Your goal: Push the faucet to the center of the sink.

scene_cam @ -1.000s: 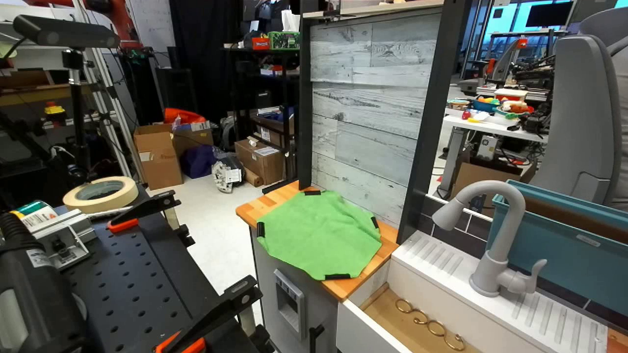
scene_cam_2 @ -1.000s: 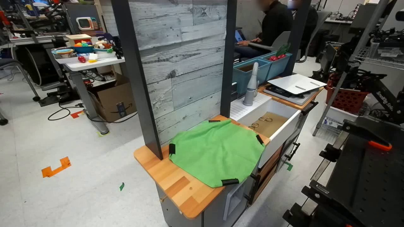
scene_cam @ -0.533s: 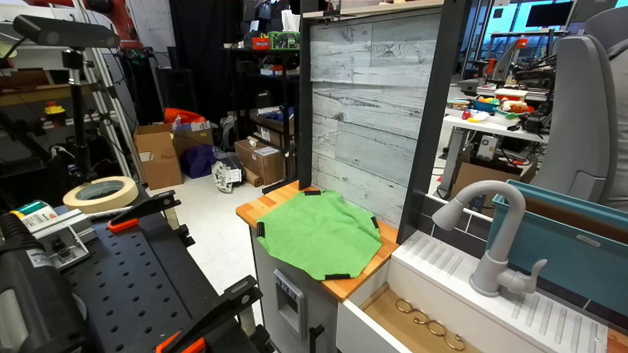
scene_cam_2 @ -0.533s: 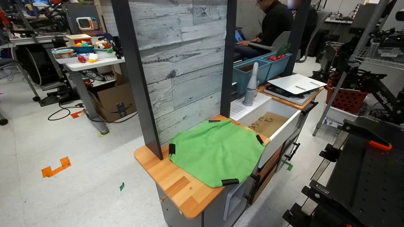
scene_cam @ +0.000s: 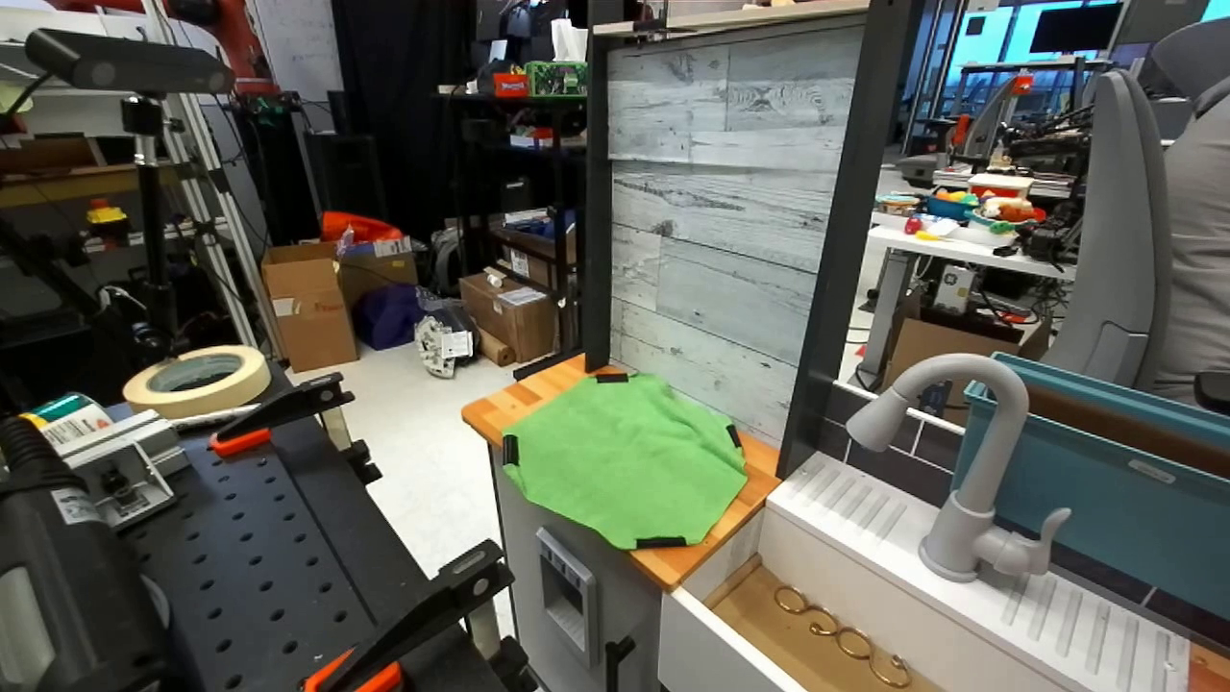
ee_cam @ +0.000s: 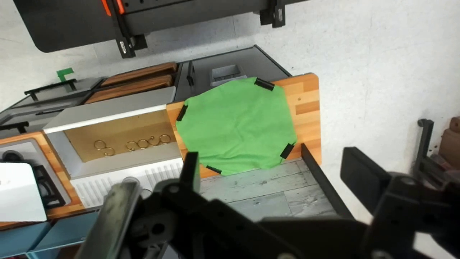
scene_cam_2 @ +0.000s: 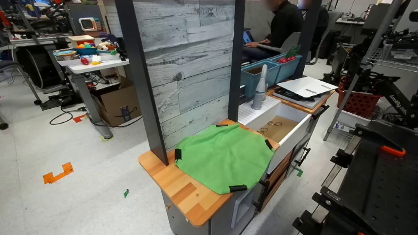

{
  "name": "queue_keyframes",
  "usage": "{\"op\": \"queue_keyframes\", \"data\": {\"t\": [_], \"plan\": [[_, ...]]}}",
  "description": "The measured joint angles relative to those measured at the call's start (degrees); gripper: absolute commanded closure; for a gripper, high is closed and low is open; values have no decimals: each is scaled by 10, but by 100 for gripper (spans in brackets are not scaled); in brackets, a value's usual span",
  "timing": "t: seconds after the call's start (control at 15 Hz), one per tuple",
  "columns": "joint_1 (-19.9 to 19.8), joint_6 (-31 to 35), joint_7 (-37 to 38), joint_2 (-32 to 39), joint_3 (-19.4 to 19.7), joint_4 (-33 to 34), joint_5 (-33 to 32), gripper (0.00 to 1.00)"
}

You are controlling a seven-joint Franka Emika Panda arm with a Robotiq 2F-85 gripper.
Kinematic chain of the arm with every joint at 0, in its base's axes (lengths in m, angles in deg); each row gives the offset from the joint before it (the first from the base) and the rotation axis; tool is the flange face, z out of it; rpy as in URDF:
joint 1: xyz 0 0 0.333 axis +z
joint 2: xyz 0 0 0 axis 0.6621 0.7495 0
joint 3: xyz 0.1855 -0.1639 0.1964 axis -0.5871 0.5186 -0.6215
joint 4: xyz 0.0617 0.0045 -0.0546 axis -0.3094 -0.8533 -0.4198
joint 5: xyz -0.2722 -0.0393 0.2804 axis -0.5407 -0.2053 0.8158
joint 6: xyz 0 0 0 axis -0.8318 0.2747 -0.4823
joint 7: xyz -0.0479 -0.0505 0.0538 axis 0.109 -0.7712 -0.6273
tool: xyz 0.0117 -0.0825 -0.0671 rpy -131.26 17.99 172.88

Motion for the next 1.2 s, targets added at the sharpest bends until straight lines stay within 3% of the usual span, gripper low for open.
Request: {"op": "queue_keyframes", "data": {"t": [0.4, 0.73, 1.2], "plan": [[-28, 83, 20, 216, 29, 120, 0, 0], [-34, 106, 24, 388, 75, 247, 0, 0], [-52, 133, 37, 518, 130, 345, 0, 0]]}}
